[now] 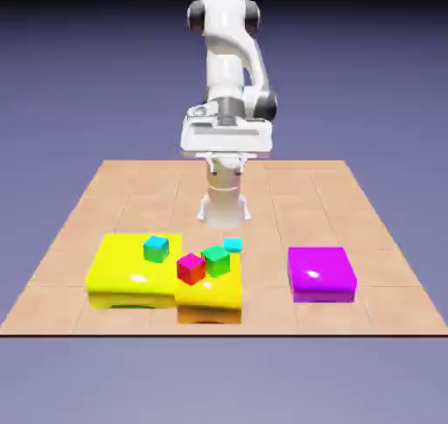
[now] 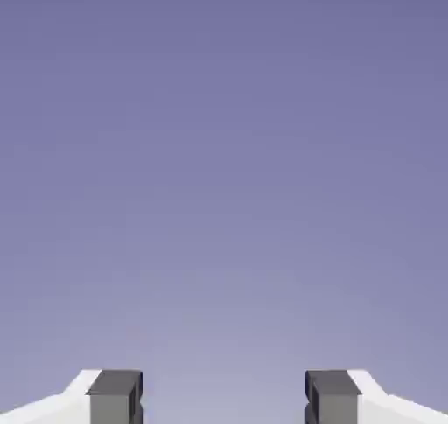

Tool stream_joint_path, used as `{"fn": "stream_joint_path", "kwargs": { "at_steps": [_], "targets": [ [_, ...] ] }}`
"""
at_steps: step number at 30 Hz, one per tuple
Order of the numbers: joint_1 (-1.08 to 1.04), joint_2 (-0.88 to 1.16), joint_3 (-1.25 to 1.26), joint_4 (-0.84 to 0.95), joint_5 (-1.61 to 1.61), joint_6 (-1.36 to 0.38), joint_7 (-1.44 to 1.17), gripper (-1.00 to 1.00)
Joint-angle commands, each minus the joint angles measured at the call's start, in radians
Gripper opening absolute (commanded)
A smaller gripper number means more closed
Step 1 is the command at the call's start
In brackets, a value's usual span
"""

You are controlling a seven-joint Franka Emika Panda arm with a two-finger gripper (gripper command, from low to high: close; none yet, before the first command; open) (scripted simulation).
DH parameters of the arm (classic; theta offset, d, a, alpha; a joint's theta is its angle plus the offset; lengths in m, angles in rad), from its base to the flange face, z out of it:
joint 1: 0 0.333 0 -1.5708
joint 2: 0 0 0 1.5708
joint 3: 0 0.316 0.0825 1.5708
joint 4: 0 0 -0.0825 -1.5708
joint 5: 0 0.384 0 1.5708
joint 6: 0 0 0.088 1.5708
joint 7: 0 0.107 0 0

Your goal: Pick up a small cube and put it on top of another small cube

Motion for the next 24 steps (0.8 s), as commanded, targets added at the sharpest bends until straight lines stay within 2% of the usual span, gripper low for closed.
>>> {"fn": "stream_joint_path", "kwargs": {
  "at_steps": [1, 13, 22, 23, 24],
  "targets": [
    [0.005, 0.032, -0.002, -0.01, 0.008, -0.044, 0.011, 0.0],
    [0.068, 0.402, -0.024, -0.125, 0.101, -0.547, 0.135, 0.0],
    [0.044, 0.677, 0.042, -0.137, 0.2, -0.262, 0.067, 0.0],
    [0.044, 0.677, 0.042, -0.137, 0.2, -0.262, 0.067, -1.0],
    [0.044, 0.677, 0.042, -0.137, 0.2, -0.262, 0.067, -1.0]
  ]
}}
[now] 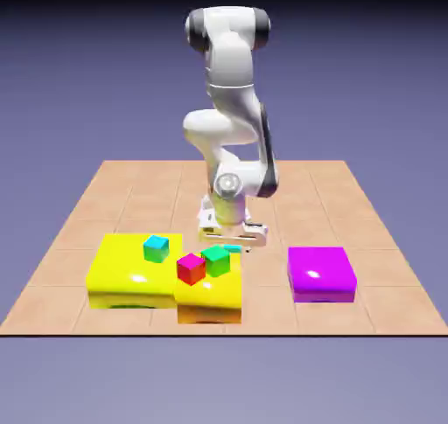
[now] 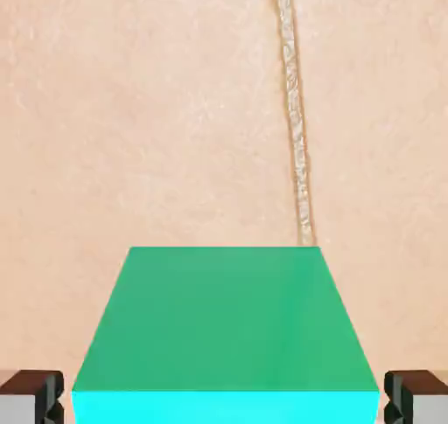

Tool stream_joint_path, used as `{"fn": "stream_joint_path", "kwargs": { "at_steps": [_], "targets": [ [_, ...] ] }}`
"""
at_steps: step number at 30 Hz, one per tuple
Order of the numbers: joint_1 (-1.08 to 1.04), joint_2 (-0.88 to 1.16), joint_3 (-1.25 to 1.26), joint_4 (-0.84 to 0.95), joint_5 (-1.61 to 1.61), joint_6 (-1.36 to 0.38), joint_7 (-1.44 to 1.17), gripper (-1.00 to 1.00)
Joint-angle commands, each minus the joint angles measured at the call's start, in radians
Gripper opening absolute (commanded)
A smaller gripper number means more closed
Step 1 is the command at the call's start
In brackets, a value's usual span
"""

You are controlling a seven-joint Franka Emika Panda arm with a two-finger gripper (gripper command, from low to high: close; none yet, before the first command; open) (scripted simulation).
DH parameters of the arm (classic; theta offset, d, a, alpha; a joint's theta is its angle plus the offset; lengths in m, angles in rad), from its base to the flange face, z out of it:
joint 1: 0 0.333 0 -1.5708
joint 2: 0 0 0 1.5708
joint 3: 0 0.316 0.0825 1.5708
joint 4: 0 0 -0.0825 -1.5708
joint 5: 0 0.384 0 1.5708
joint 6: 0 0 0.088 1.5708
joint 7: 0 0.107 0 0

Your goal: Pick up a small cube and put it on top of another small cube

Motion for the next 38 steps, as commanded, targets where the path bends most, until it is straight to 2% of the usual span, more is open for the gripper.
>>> {"fn": "stream_joint_path", "kwargs": {
  "at_steps": [1, 7, 9, 14, 28, 30, 35, 36, 38],
  "targets": [
    [0.003, -0.036, -0.009, 0.002, -0.013, -0.037, 0.009, -1.0],
    [0.023, -0.253, -0.061, 0.011, -0.091, -0.263, 0.062, -1.0],
    [0.025, -0.275, -0.067, 0.012, -0.098, -0.285, 0.068, -1.0],
    [-0.154, -0.279, -0.119, 0.18, -0.052, -0.375, 0.228, -1.0],
    [-0.5, -0.168, 0.041, 0.671, 0.167, -0.659, 0.824, -1.0],
    [-0.491, -0.156, 0.064, 0.673, 0.177, -0.664, 0.833, -1.0],
    [-0.467, -0.06, 0.089, 0.595, 0.222, -0.489, 0.798, -1.0],
    [-0.467, -0.06, 0.089, 0.595, 0.222, -0.489, 0.798, 1.0],
    [-0.473, -0.084, 0.083, 0.615, 0.211, -0.532, 0.806, 1.0]
  ]
}}
